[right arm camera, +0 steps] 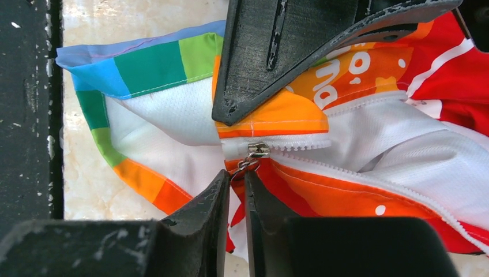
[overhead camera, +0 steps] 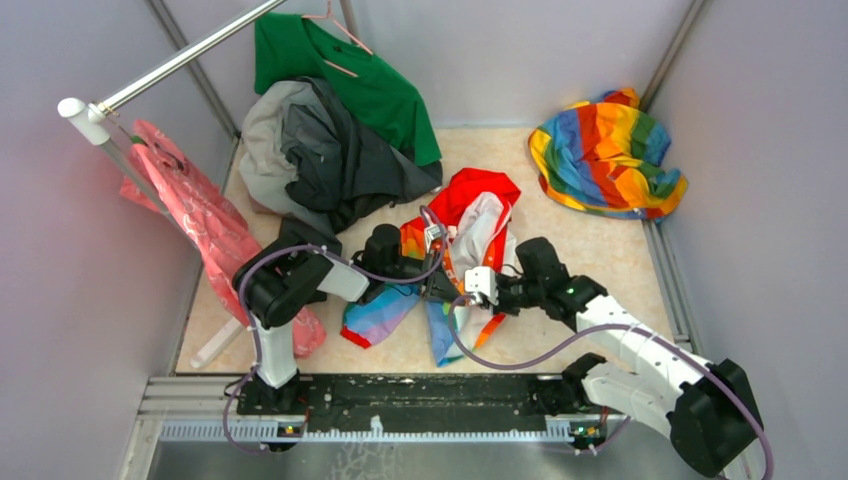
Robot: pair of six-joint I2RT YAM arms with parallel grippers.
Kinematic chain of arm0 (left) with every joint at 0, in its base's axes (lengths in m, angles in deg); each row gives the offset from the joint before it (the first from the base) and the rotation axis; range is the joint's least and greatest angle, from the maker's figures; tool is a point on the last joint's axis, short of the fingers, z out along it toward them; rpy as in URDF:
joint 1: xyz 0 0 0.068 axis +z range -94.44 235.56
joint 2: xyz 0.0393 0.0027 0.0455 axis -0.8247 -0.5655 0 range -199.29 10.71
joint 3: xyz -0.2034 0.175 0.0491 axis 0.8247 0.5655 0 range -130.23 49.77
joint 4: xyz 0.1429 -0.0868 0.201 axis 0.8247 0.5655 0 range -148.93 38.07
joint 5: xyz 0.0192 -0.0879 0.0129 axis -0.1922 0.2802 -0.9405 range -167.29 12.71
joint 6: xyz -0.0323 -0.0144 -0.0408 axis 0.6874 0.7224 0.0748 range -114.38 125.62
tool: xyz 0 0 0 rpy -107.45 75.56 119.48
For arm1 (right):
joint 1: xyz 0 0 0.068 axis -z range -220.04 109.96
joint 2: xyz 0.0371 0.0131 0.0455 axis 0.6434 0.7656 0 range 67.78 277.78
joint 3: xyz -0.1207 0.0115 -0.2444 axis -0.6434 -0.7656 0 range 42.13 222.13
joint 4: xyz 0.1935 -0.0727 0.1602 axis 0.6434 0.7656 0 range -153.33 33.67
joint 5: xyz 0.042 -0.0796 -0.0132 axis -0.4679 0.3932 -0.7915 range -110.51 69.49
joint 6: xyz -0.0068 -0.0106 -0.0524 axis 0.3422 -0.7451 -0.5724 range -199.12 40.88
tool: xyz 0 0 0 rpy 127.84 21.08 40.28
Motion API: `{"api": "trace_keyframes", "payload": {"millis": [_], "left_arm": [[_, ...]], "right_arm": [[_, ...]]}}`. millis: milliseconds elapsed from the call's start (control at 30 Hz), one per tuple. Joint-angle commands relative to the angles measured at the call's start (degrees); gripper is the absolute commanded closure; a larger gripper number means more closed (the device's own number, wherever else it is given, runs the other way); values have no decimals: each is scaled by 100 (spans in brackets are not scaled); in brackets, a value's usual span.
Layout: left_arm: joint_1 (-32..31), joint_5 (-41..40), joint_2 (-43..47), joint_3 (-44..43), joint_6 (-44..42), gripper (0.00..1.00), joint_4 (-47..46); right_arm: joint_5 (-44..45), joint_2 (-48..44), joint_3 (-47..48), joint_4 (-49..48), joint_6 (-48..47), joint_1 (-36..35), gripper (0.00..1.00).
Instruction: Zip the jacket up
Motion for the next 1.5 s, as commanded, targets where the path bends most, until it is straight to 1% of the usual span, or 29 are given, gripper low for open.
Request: {"api": "trace_keyframes", "payload": {"millis": [0,233,467,600,733,833,867,967,1000,1167,1467], "left_arm": [[-8,145,86,-100,-317,100,151],[49,-37,132,-162,-988,100,1058],[47,-188,253,-316,-1545,100,1888],[49,-194,268,-398,-1617,100,2099],[41,-146,247,-474,-1559,100,2131],[36,-132,274,-509,-1516,100,2135],[40,-126,288,-518,-1513,100,2131],[36,-107,303,-528,-1473,100,2110],[40,-93,304,-529,-1457,100,2093],[40,-50,304,-517,-1356,100,1956],[27,-12,337,-448,-1182,100,1684]], "right_arm": [[-26,-198,265,-36,-58,49,86],[-226,-259,355,245,-201,116,90],[14,-259,347,147,-178,124,93],[196,-269,322,21,-141,124,95],[6,-195,297,18,-152,124,95],[-311,-173,267,138,-361,103,91],[-323,-168,249,146,-399,72,89],[-221,-132,178,35,-434,-7,75],[-177,-116,157,17,-447,-34,73],[-96,-55,121,-27,-449,-115,69],[-15,133,113,-61,-409,-191,64]]}}
